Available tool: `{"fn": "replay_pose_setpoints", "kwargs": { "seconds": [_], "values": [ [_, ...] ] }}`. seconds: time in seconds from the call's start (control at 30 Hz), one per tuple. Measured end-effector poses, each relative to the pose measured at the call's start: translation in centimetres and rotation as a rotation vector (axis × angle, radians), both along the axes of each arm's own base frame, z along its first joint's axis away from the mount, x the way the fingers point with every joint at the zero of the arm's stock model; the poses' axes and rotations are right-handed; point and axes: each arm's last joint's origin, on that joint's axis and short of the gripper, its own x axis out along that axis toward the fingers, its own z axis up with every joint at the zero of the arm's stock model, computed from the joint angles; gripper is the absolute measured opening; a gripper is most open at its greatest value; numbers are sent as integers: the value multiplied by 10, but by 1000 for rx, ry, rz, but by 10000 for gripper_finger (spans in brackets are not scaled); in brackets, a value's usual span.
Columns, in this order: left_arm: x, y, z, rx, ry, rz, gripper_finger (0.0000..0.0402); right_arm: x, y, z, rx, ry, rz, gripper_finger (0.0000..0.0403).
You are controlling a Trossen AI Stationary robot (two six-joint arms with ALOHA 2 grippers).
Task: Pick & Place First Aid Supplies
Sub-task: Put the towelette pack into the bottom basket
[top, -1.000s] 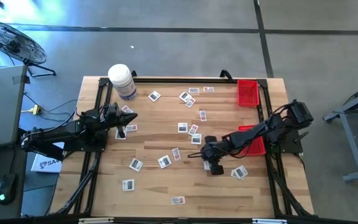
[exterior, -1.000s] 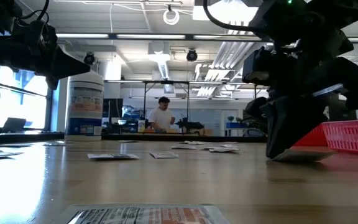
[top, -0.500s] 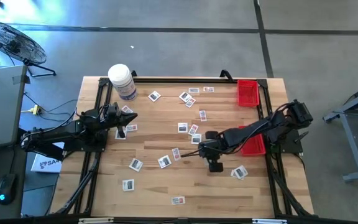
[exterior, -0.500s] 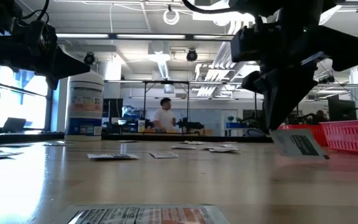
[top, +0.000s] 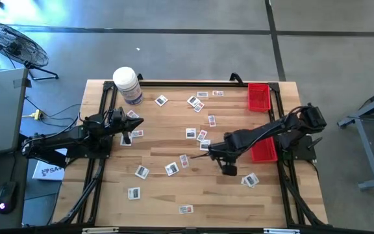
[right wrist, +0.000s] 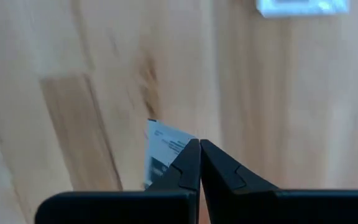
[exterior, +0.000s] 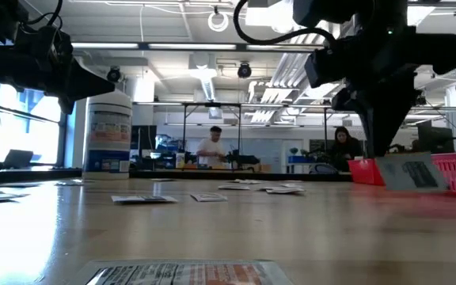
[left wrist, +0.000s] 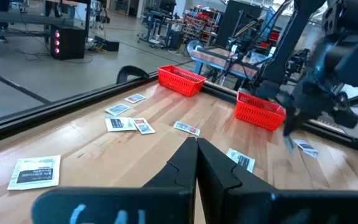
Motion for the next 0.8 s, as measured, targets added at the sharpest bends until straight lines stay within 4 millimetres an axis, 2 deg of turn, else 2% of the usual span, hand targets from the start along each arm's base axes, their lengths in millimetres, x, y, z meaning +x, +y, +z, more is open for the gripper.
{"fn": "replay_pose_setpoints", "kwargs": {
  "seconds": [0.17,0.3,0.5,0.67,0.8],
  "values": [
    [0,0,0,0,0,0,1,-17,-14,18,-123,182,-93,0],
    [0,0,0,0,0,0,1,-43,-31,34,-211,253,-281,0],
    [0,0,0,0,0,0,1,-84,-51,52,-191,122,-622,0],
    [0,0,0,0,0,0,1,-120,-59,42,-197,103,-861,0],
    [0,0,0,0,0,0,1,-137,-58,24,-161,108,-971,0]
  ]
}}
